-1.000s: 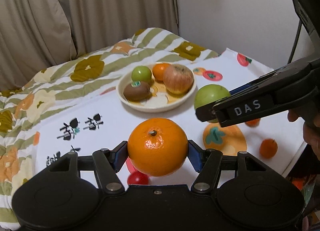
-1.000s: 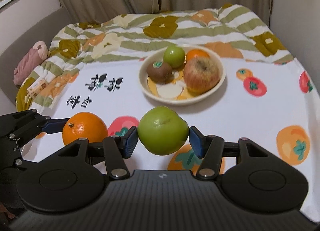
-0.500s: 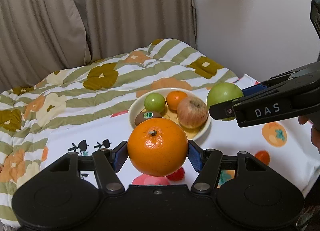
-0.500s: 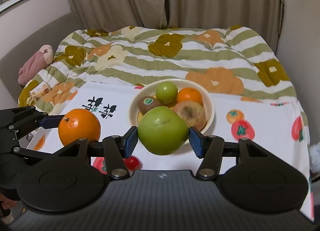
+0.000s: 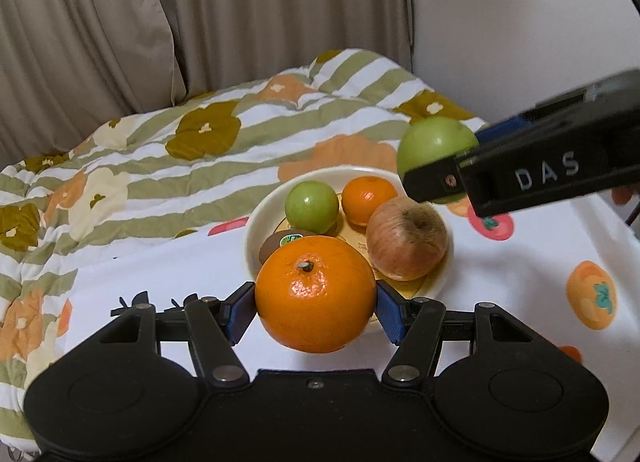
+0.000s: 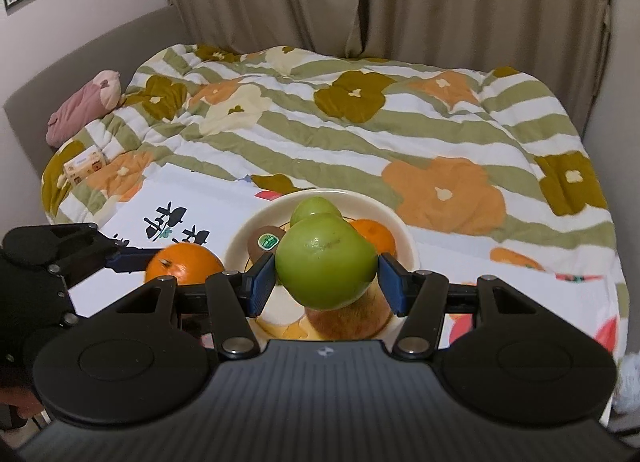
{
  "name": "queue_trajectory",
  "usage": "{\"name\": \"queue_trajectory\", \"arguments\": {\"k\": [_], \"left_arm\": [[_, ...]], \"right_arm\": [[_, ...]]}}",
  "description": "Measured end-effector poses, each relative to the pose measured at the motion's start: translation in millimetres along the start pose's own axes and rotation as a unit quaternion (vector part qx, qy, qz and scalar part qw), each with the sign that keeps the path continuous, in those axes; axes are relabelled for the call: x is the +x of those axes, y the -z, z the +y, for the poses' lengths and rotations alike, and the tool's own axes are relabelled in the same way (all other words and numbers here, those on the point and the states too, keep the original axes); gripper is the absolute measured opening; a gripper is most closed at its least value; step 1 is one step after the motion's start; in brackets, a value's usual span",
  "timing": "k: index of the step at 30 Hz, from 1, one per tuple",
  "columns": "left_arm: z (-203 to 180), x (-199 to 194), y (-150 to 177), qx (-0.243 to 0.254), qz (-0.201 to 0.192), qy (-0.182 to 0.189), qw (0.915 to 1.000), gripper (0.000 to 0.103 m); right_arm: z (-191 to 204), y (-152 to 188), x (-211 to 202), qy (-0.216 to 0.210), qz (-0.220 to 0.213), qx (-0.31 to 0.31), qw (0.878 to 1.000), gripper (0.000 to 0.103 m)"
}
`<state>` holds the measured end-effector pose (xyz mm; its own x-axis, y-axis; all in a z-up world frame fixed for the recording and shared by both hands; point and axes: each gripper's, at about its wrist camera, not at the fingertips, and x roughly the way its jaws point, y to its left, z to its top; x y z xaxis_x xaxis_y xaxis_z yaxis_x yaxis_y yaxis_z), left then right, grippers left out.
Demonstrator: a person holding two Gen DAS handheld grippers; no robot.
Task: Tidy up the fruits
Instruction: 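Carry the mandarin and green apple over the bowl with both tools, then release the mandarin and green apple into the bowl, opening both tools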
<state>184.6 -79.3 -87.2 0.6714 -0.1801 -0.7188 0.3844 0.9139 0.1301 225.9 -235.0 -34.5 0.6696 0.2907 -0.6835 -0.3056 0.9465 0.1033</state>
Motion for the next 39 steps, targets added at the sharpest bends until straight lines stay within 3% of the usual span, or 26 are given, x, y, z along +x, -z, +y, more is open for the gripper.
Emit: {"name": "queue_trajectory", "arguments": {"k": [9,20,22,25,39], "left_arm": [[-7.2,45.3,-3.0,0.000,0.042,-0.008,0.9991,0.067],[-14.2,68.2,-8.3,0.014,0.067,-0.010,0.9976,0.068],[-16.2,66.8,-10.2,0.022,0.067,-0.009,0.9975,0.071],[-15.9,57.7,-14.5,0.030,0.048,-0.013,0.9983,0.090],[11.9,26.8,-11.5,-0.038,0.039,-0.048,0.9973,0.090]], "right_arm": [[-9.0,-15.2,44.3,-0.026,0.019,-0.024,0.999,0.071],[-17.9,-21.2,71.5,-0.040,0.037,-0.029,0.998,0.071],[-18.5,-22.7,73.4,-0.042,0.040,-0.029,0.998,0.071],[-18.2,-25.8,74.9,-0.045,0.042,-0.033,0.998,0.071],[-0.2,-28.5,89.3,-0.063,0.051,-0.067,0.994,0.071]]}}
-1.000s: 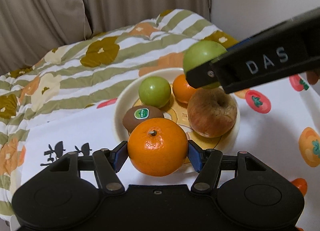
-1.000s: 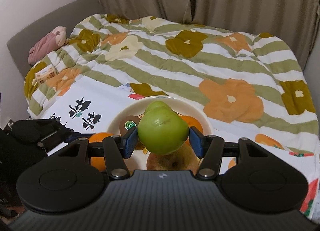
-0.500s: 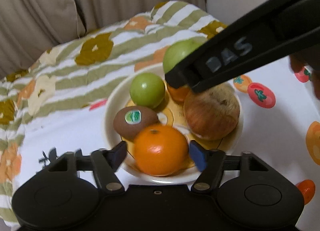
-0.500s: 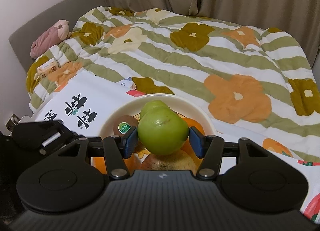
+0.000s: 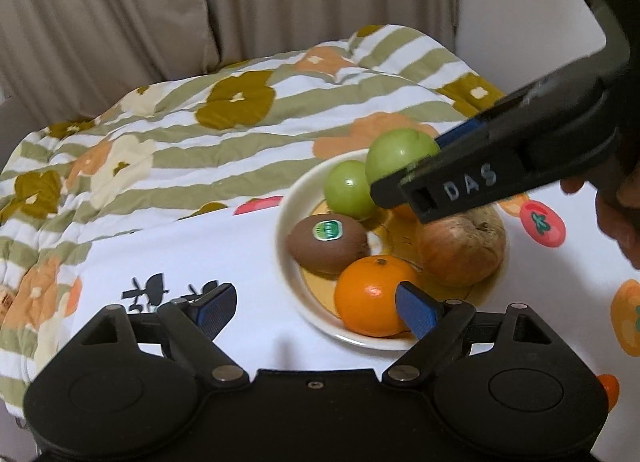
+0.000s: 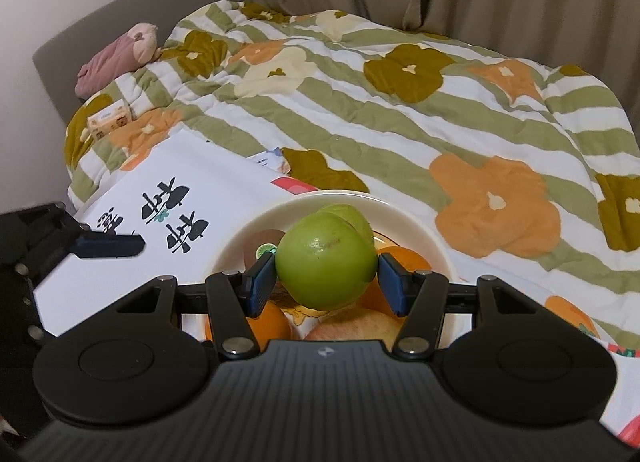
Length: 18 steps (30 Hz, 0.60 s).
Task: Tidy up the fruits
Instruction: 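Release the mandarin and green apple into the bowl, opening both tools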
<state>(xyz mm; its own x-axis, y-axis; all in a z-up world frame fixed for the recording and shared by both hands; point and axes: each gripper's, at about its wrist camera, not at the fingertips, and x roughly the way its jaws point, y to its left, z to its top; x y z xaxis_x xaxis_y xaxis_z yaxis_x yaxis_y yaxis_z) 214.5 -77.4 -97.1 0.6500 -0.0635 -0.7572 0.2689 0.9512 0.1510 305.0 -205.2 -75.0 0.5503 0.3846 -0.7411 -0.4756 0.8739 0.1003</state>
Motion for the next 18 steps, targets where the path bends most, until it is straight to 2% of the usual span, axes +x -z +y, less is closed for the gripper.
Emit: {"name": "queue_trajectory", "arguments": {"k": [13,14,15,16,17,18], "left_arm": [[8.5,-7.3,8.5,-0.024,-0.003,-0.013,0.9996,0.090],[8.8,-7.9,8.9,-0.025,-0.003,-0.014,0.9996,0.090],[9.2,-8.0,8.7,-0.025,-0.002,-0.014,0.9996,0.090],[9.2,-9.0,9.0,-0.026,-0.003,-0.015,0.9996,0.090],[9.4,-10.7,9.2,-0.026,-0.003,-0.016,0.9995,0.090],[9.3,-12.5,9.3,-0.027,-0.005,-0.016,0.9995,0.090]], "right_arm": [[11.4,11.5,18.0,0.001,0.005,-0.022,1.000,0.072],[13.1,12.3,16.5,0.002,0.001,-0.026,1.000,0.079],[15.0,12.3,14.7,0.006,-0.003,-0.029,1.000,0.091],[17.0,12.7,11.7,0.013,-0.009,-0.031,0.999,0.098],[18.5,13.1,7.8,0.020,-0.018,-0.032,0.999,0.103],[19.1,13.5,3.4,0.024,-0.027,-0.032,0.999,0.103]]}}
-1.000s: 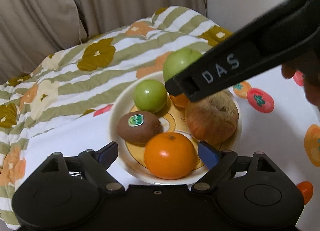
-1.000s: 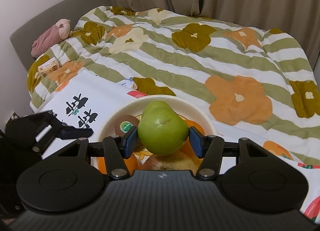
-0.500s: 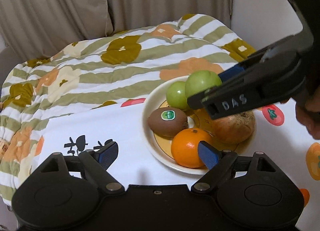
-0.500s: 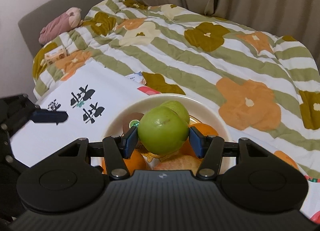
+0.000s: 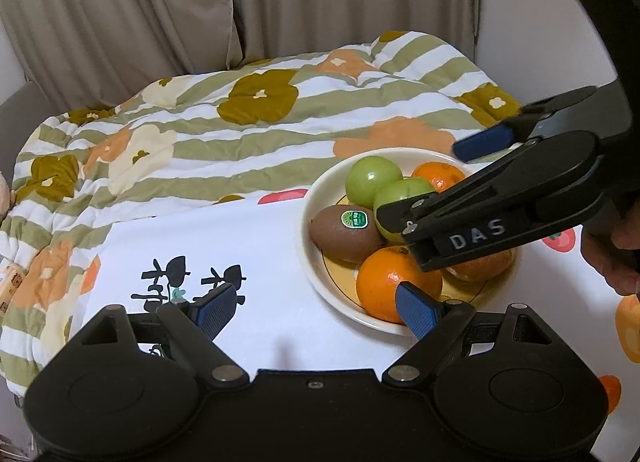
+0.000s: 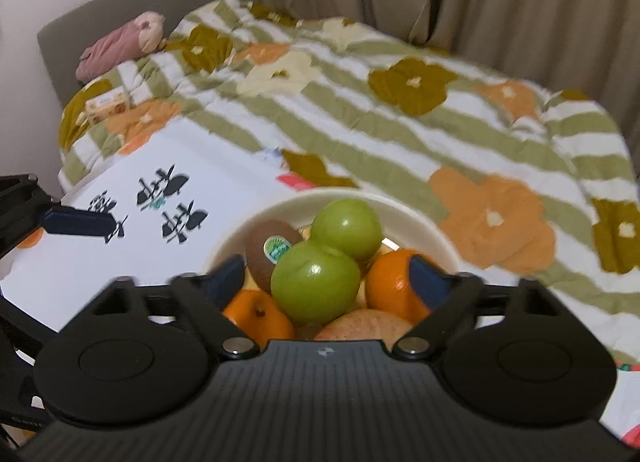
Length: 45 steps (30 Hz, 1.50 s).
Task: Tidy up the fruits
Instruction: 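Release the mandarin and green apple into the bowl, opening both tools, then move both tools back toward the cherry tomatoes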
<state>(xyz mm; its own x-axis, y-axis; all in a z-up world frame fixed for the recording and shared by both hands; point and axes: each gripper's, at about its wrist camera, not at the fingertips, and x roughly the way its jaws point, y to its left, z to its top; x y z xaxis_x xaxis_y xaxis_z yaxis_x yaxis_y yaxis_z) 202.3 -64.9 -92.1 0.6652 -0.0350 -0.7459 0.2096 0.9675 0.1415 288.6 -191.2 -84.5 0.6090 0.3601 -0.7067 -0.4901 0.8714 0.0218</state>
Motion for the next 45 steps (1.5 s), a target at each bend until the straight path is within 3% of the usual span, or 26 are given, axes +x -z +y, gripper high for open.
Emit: {"name": "queue_trajectory", "arguments": {"k": [18,21,34,45], "left_arm": [[5.2,-45.3,3.7,-0.007,-0.049,0.012,0.9987,0.090],[4.9,-57.3,6.9,-0.003,-0.058,0.001,0.9983,0.090],[18.0,-118.3,24.4,-0.014,-0.103,0.016,0.9945,0.090],[50.6,-144.8,60.6,-0.018,-0.106,0.016,0.9941,0.091]], "right_arm": [[16.6,2.7,-62.3,0.022,-0.025,0.036,0.999,0.103],[22.6,3.1,-78.2,0.030,-0.030,0.048,0.998,0.103],[68.8,8.7,-153.3,0.072,-0.053,0.072,0.993,0.103],[114.6,29.3,-178.1,0.085,-0.056,0.111,0.989,0.103]]}}
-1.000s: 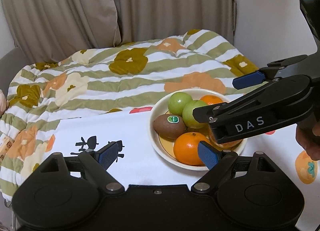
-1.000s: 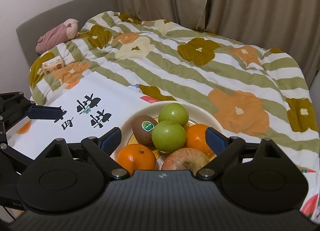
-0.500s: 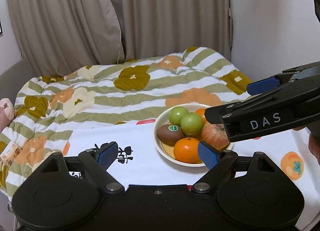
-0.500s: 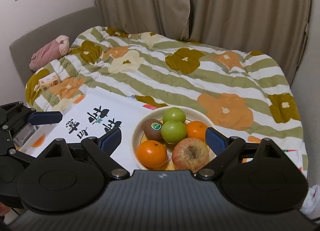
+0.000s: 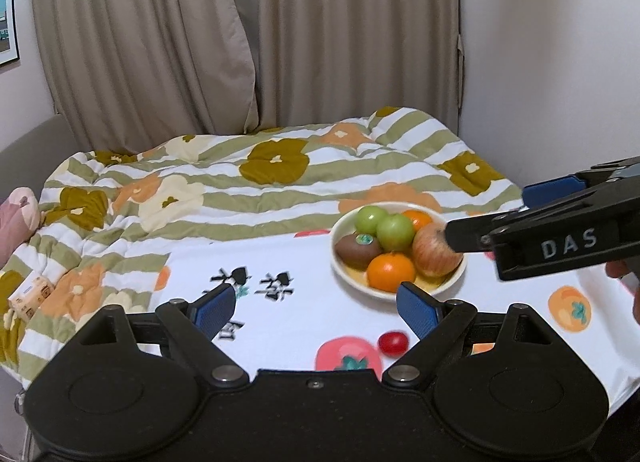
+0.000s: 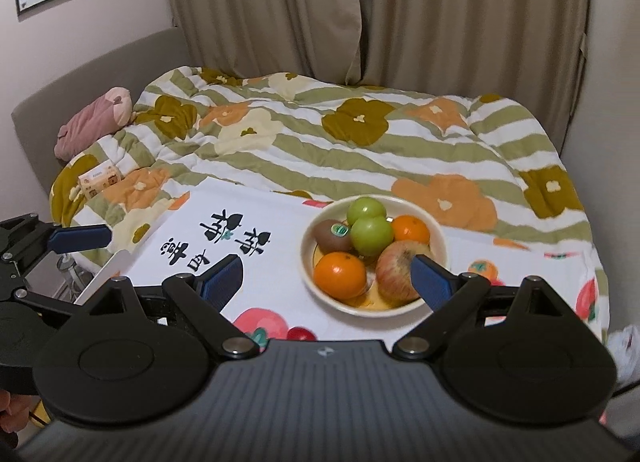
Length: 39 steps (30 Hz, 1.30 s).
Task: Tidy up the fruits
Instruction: 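Move both tools back toward the cherry tomatoes, then grasp a cherry tomato with the left tool while the right tool grasps another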
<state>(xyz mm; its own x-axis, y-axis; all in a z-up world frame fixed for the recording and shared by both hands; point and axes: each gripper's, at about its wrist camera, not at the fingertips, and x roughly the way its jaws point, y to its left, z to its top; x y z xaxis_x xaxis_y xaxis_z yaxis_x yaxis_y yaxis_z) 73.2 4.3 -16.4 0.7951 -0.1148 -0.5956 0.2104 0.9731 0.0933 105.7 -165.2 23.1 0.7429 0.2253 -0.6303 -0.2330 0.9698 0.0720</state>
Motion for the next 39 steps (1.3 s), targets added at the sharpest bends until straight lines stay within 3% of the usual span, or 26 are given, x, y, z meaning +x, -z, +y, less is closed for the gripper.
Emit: {"name": "queue_trajectory", "arguments": {"k": [11,24,27,32,39], "left_arm": [[29.1,7.1,45.8,0.011,0.028,0.009,0.9995,0.094],[10.7,62.0,93.2,0.029,0.062,0.015,0.9976,0.092],[3.9,75.1,100.2,0.030,0.072,0.020,0.9968,0.083],[-3.1,89.7,106.7,0.032,0.087,0.021,0.9955,0.059],[-2.3,99.7,107.8,0.021,0.092,0.026,0.9952,0.054]], "right_arm": [[22.5,42.0,16.1,0.024,0.019,0.038,0.999,0.103],[21.7,98.5,73.8,0.057,0.049,0.074,0.994,0.103],[17.0,105.9,86.4,0.060,0.056,0.086,0.993,0.103],[14.3,114.8,97.7,0.065,0.064,0.096,0.991,0.103],[21.6,120.4,111.8,0.062,0.074,0.085,0.992,0.097]]}}
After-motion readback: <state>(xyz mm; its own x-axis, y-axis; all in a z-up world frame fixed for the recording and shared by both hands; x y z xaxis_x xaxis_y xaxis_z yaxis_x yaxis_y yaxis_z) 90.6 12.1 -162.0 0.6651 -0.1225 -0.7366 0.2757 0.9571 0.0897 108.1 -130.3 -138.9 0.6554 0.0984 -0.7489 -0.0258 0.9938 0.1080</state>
